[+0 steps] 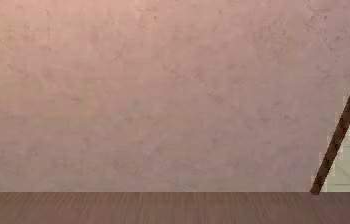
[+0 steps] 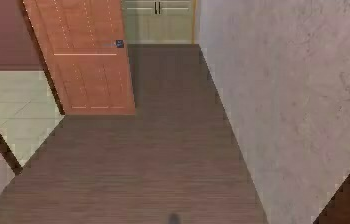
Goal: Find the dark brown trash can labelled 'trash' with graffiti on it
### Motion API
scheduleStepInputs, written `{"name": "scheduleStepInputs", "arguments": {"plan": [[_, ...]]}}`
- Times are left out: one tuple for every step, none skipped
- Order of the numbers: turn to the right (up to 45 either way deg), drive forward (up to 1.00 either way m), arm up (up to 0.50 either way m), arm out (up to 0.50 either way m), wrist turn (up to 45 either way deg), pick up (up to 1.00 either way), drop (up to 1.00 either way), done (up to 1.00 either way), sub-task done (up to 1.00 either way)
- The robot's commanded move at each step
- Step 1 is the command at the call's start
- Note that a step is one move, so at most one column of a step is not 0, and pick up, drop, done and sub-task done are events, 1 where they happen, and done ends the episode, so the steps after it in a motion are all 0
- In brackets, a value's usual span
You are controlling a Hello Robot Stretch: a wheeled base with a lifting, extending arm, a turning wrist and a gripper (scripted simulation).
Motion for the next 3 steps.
{"name": "scheduleStepInputs", "arguments": {"plan": [[45.0, 0.0, 0.0, 0.0, 0.0, 0.0, 0.0, 0.0, 0.0], [42.0, 0.0, 0.0, 0.0, 0.0, 0.0, 0.0, 0.0, 0.0], [0.0, 0.15, 0.0, 0.0, 0.0, 0.0, 0.0, 0.0, 0.0]]}}
